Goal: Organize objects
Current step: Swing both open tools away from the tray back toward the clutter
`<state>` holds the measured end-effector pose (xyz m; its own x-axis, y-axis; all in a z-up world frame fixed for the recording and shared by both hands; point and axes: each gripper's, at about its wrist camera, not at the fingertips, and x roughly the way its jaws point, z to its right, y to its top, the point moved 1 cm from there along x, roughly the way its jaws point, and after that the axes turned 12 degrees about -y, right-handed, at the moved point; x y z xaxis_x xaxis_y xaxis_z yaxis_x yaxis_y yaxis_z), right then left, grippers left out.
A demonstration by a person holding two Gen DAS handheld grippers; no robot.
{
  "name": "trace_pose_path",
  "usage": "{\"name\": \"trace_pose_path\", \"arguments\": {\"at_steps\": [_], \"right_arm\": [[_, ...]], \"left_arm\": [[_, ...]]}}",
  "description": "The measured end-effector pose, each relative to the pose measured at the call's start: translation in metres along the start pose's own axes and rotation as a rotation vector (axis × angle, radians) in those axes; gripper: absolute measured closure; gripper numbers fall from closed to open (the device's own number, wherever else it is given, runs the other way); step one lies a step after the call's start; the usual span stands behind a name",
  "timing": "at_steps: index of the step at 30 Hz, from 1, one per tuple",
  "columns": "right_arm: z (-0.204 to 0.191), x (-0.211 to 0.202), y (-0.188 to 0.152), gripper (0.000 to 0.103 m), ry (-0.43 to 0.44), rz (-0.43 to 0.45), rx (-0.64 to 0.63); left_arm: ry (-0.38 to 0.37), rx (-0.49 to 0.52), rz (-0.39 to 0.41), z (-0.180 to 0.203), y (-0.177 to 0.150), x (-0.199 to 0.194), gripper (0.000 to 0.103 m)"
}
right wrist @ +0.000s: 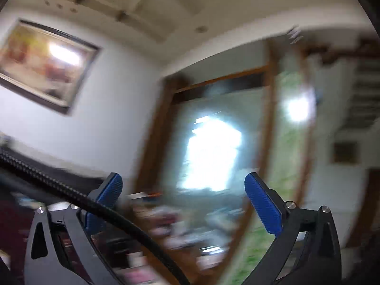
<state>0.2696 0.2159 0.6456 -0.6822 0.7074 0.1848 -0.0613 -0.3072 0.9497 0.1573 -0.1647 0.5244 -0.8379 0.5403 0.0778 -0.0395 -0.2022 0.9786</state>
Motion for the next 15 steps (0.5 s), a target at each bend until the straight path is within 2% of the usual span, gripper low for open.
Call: {"name": "trace_pose_path", "arguments": {"at_steps": [3,5,7,9,10,12,13,15], "right_arm": [[-0.075,0.023,-0.059,0.000,0.255,-0.088,0.016],[-0.116,0.031,-0.096,0.000,0.369,-0.138,0.004],[-0.174,0.038,-0.151,0.000,0.527,-0.226,-0.002],[-0.218,0.046,-0.208,0.000,0.684,-0.347,-0.006],[-0.250,0.049,-0.243,0.000,0.767,-0.433,-0.011],[-0.298,0.054,-0.297,0.000,0.906,-0.563,-0.009],[-0.328,0.054,-0.330,0.000,0.965,-0.634,-0.011],[-0.371,0.059,-0.385,0.003,1.013,-0.762,-0.014]], "left_arm": [[-0.034,-0.028,-0.099,-0.014,-0.046,0.017,0.017],[-0.063,-0.055,-0.183,-0.022,-0.094,0.033,0.017],[-0.092,-0.099,-0.259,-0.027,-0.140,0.048,0.017],[-0.130,-0.149,-0.347,-0.031,-0.193,0.066,0.017],[-0.142,-0.190,-0.395,-0.036,-0.230,0.079,0.017],[-0.144,-0.231,-0.468,-0.033,-0.280,0.093,0.017],[-0.127,-0.234,-0.532,-0.032,-0.319,0.106,0.017],[-0.070,-0.240,-0.617,-0.037,-0.369,0.126,0.018]]}}
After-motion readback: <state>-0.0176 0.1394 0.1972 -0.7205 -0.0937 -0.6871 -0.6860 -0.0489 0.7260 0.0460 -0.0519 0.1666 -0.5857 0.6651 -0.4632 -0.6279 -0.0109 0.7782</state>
